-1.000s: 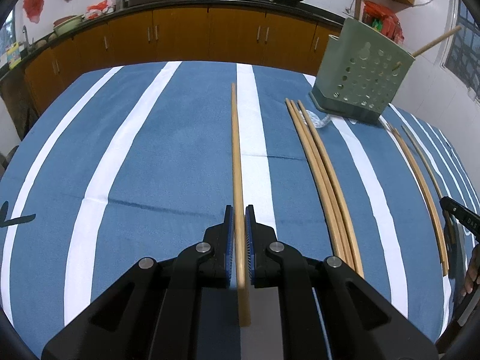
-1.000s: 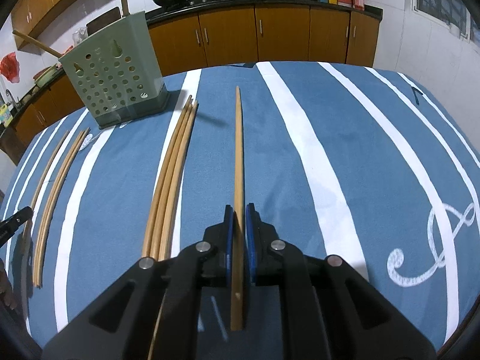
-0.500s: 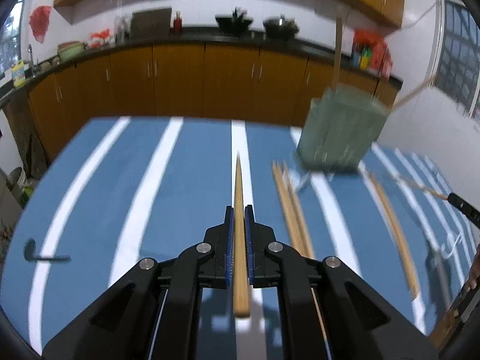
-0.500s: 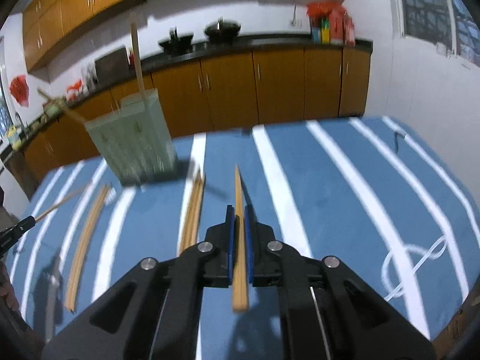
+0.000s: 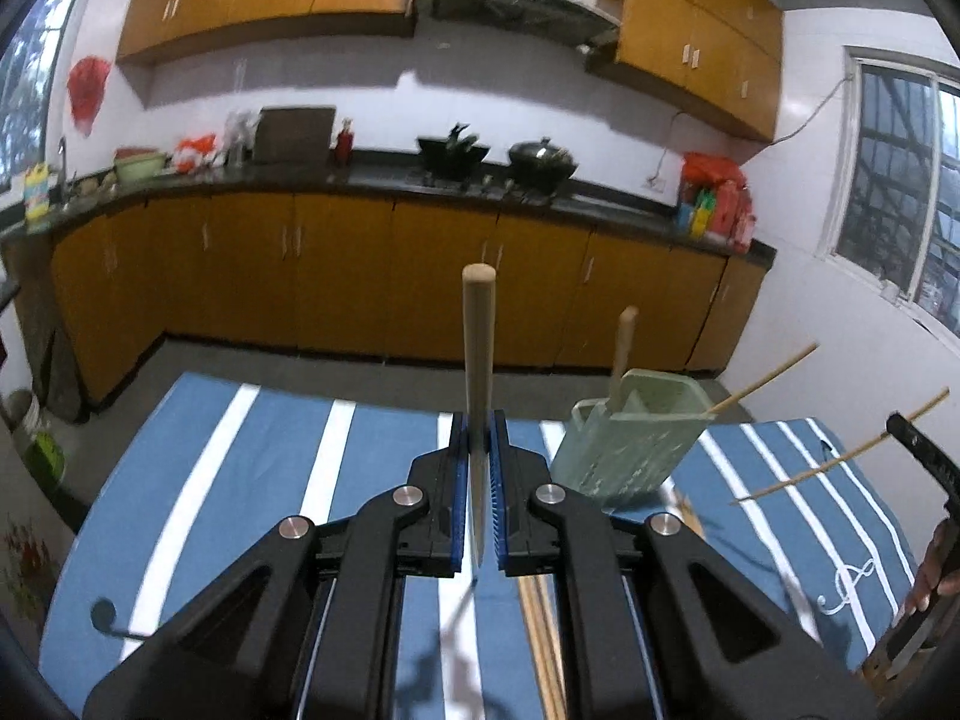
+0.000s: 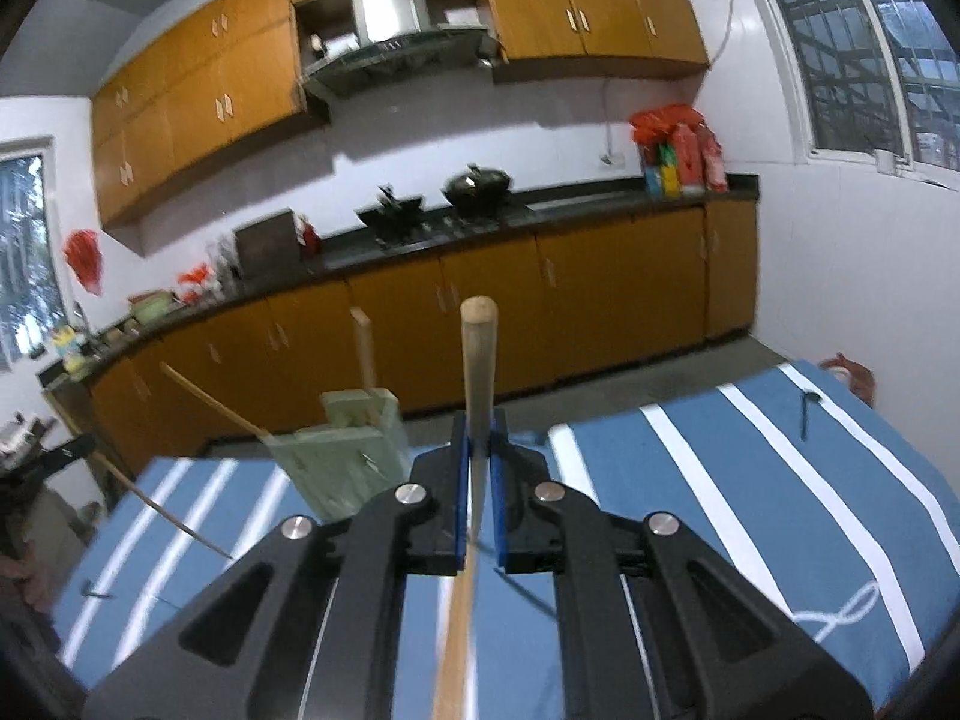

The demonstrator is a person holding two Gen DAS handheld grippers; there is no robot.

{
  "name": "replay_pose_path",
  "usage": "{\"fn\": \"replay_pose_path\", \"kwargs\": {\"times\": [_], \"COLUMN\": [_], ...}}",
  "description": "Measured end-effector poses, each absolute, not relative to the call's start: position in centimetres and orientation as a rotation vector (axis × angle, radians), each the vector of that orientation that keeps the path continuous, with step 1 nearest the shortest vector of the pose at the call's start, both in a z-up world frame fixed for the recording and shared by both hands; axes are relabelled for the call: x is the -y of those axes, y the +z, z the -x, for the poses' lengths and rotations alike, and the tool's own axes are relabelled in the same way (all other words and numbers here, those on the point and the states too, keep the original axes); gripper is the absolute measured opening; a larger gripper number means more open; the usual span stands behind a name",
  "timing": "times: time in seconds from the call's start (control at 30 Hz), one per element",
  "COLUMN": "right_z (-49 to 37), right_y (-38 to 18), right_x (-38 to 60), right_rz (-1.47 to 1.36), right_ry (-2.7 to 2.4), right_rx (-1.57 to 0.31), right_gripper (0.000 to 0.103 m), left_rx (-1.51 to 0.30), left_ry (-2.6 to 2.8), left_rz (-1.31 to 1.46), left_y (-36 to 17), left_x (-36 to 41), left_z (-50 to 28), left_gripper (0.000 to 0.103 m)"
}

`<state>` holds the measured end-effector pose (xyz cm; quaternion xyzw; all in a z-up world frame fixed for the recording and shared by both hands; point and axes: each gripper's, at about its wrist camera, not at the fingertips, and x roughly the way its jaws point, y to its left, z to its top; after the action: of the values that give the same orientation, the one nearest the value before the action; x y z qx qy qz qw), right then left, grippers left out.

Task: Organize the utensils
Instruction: 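Lift both held chopsticks upright over the green holder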

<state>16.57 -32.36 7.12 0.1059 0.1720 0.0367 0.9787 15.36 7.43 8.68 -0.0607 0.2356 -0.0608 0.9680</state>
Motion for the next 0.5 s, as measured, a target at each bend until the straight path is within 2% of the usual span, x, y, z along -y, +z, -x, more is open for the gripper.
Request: {"fn": "replay_pose_path", "kwargs": {"times": [0.23,0.5], "right_z": [-16.4,-20.2], "right_y": [12.2,14.2], "right_x": [31.0,28.2], "right_rz": [-0.235,-0.198], "right_ry": [0.226,0.219], "right_rx": [-0.282,-0.246], "right_gripper": [0.008,0.008], "left_rx": [-0.387,-0.241], "left_ry": [-0.217,-0.225], "left_rz": [0.119,0.178], "left_y": [12.5,15.6], "left_x": [-4.7,-1.2], "left_z": [-14.9,-18.2], "left_gripper": [0.007,0.007]}}
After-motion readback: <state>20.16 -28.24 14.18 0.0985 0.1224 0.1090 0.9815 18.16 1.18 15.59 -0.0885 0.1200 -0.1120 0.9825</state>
